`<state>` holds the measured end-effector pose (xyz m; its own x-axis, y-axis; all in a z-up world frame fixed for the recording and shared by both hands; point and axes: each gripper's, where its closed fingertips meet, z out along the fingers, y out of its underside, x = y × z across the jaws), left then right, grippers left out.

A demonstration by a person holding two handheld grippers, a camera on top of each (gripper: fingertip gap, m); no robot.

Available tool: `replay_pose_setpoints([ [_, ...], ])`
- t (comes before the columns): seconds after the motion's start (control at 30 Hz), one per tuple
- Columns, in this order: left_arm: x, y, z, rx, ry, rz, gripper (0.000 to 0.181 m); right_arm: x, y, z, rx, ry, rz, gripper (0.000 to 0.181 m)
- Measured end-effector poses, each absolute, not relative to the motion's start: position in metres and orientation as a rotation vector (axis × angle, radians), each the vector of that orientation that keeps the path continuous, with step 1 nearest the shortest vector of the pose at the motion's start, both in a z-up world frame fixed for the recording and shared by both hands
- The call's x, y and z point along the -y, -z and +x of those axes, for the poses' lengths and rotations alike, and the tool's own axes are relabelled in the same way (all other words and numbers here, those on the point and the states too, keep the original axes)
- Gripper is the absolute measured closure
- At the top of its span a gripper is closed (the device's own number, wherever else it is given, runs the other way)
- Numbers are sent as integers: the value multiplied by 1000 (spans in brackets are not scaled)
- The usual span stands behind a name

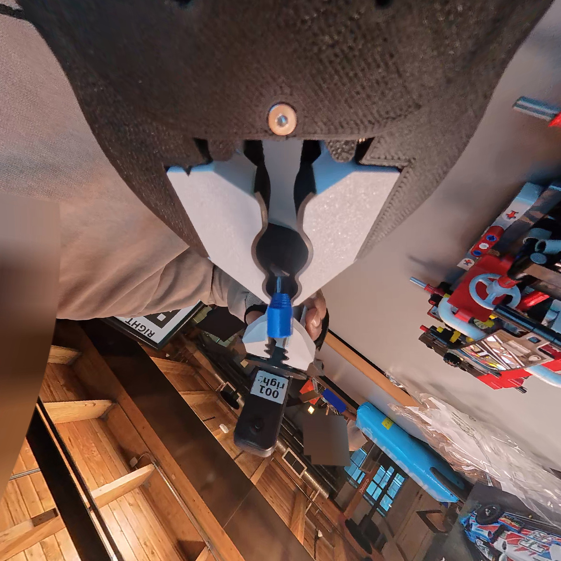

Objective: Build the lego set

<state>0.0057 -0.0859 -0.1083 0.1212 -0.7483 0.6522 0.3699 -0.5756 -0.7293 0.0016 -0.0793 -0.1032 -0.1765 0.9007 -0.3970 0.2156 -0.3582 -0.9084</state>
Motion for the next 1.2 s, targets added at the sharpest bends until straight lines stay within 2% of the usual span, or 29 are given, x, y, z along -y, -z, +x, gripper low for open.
replay_pose_setpoints([
  [0.3,84,103,1,-372,1571,-1501,177,76,99,4,1140,-1666,-1558,177],
  [0.83,86,112,6,-433,1507,-1553,176,80,110,5,1573,-1301,-1728,176],
  [1.2,79,119,3,-360,1517,-1599,176,75,120,4,1431,-1437,-1826,177],
])
